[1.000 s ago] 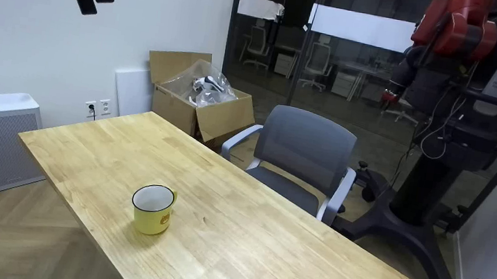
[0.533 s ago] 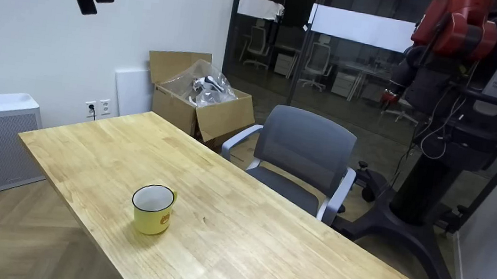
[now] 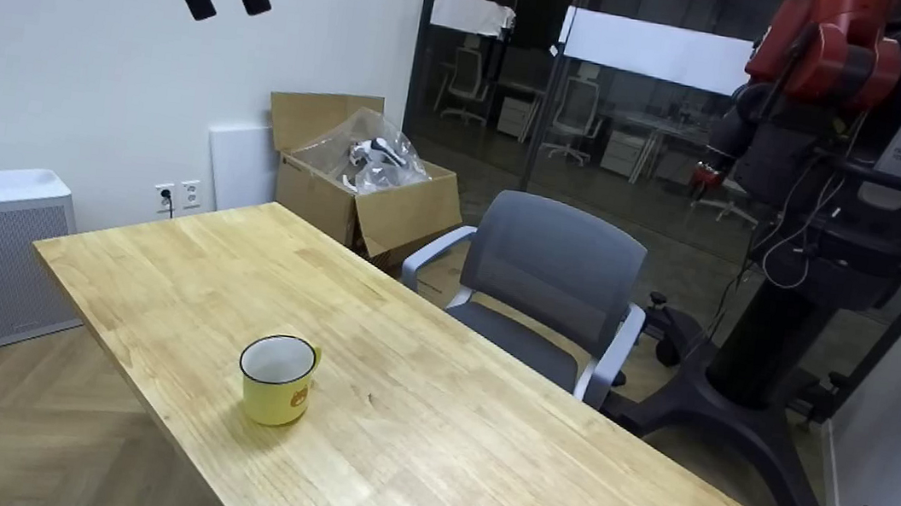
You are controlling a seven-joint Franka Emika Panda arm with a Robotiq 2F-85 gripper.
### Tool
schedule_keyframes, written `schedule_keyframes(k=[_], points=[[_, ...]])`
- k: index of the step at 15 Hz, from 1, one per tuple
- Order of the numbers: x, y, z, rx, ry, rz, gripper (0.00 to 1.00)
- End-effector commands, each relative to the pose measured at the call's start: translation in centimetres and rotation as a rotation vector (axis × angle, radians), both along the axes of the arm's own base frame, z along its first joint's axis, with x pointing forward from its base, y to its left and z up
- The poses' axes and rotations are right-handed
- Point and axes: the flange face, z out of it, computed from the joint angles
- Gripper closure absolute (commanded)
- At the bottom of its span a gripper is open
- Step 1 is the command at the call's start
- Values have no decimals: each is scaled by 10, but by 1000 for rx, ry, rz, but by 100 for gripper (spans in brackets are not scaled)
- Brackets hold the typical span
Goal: Move the yellow mug backwards
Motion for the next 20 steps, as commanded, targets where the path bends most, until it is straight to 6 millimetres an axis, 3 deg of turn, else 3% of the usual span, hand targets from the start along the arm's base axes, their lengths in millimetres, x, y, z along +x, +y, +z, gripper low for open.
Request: schedule_keyframes(k=[1, 3, 6, 10, 11, 13, 17, 20], points=[[17, -11, -13, 96, -88, 141, 0], [27, -16, -33, 185, -91, 199, 0], [34, -23, -76, 273, 40, 218, 0], [39, -49, -134, 191, 196, 53, 0], [35, -41, -120, 226, 166, 134, 0], [38, -46, -131, 219, 185, 125, 0], [40, -39, -127, 229, 171, 135, 0], [60, -47, -155, 228, 250, 76, 0]])
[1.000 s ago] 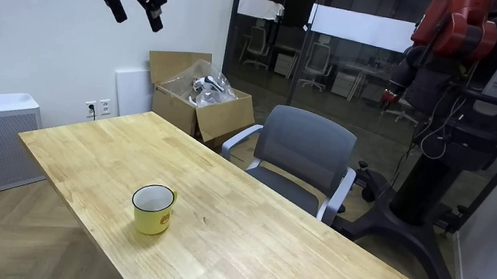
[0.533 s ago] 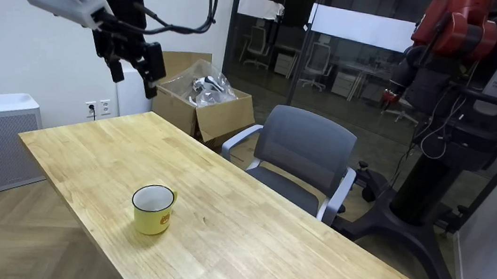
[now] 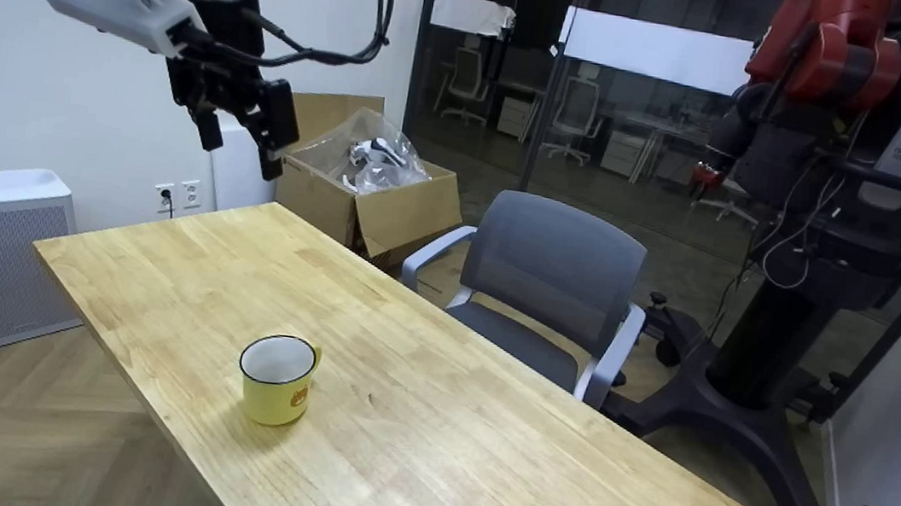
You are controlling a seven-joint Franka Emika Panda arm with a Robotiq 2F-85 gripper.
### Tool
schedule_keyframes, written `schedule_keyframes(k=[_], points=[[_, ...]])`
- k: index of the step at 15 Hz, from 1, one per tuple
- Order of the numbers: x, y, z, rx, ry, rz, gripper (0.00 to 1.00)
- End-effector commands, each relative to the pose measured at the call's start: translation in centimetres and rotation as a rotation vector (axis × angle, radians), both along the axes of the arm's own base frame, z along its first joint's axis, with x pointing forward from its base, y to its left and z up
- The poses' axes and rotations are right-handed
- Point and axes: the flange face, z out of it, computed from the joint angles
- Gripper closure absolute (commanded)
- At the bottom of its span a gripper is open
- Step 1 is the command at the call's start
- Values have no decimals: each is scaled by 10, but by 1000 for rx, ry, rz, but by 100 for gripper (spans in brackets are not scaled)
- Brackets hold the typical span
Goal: Move the yellow mug backwards
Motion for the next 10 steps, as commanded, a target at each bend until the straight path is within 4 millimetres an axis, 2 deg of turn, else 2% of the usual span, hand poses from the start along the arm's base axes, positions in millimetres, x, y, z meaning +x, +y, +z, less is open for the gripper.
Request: schedule_keyframes(k=[1, 6, 10], points=[[27, -9, -34, -10, 94, -70, 0], [59, -44, -109, -79, 195, -214, 0], [83, -51, -160, -117, 239, -196, 0]])
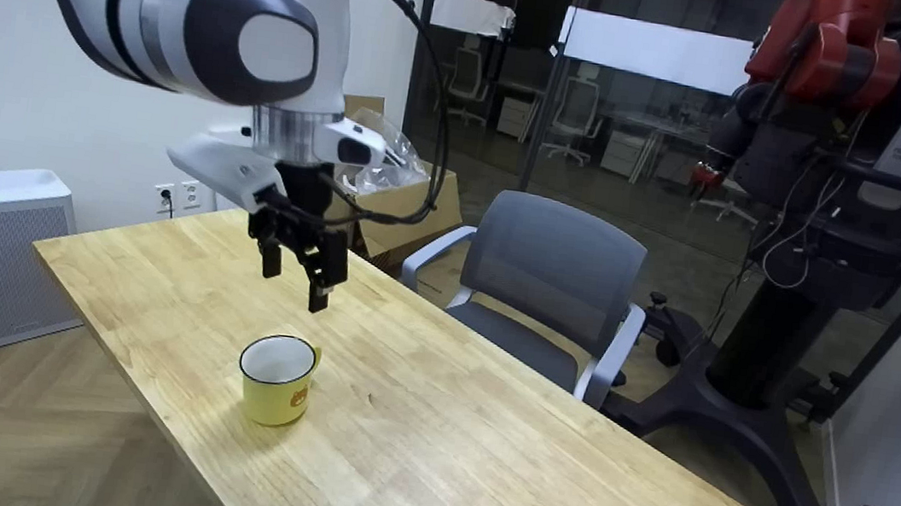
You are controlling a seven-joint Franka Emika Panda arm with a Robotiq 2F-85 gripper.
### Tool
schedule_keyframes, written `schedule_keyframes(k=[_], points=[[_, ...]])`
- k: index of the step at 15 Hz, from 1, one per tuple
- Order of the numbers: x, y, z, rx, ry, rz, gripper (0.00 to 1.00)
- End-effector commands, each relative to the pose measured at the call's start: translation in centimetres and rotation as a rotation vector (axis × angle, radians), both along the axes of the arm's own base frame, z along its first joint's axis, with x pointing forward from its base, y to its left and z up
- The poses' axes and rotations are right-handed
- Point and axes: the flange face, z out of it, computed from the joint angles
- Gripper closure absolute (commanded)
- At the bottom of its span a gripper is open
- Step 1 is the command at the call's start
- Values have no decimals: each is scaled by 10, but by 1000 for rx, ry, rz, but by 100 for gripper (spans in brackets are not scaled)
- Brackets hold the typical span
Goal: Move the yellow mug backwards
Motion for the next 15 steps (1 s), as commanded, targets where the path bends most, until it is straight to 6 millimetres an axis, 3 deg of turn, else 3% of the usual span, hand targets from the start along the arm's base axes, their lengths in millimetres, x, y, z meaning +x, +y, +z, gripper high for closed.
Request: schedule_keyframes(k=[1, 3, 7, 15], points=[[6, -2, -12, -4, 13, 1, 0], [9, -2, -26, -3, 30, 2, 0], [10, 1, -24, 1, 23, 21, 0], [1, -8, -97, 57, 125, 77, 0]])
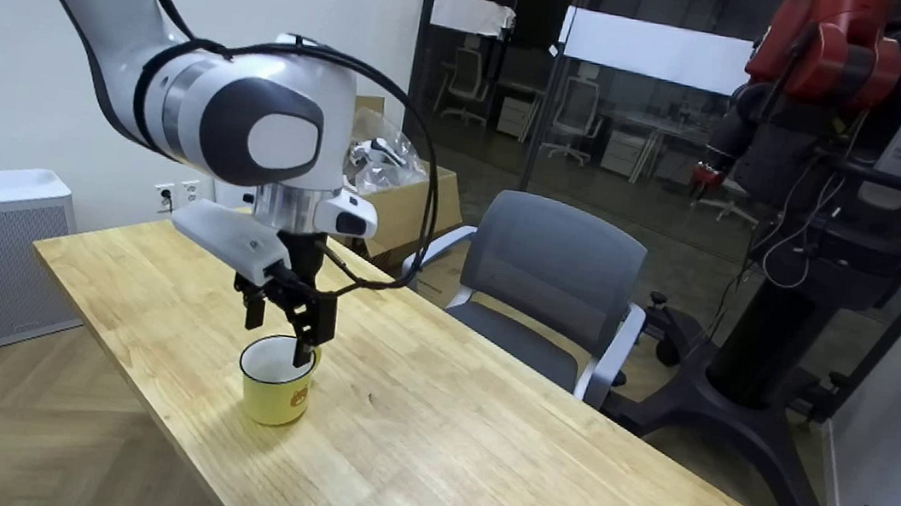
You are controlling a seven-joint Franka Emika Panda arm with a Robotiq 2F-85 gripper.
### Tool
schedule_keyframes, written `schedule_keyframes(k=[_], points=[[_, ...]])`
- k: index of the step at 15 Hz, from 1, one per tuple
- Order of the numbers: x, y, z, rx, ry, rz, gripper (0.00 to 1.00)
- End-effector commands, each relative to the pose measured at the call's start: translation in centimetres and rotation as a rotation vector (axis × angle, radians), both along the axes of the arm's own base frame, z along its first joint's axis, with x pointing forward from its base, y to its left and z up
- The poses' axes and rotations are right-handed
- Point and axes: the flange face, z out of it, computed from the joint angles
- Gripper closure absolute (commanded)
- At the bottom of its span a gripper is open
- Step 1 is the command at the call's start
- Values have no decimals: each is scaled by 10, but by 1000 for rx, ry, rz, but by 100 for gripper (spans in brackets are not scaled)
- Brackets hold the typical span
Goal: Move the yellow mug backwards
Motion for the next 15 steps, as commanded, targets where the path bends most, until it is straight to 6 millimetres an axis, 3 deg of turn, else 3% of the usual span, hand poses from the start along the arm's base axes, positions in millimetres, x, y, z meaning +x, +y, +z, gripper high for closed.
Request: schedule_keyframes(k=[1, 6, 15], points=[[2, -9, -32, 23, 31, 10, 0], [8, -22, -60, 3, 18, 11, 0], [30, -28, -64, -28, -32, 22, 0]])
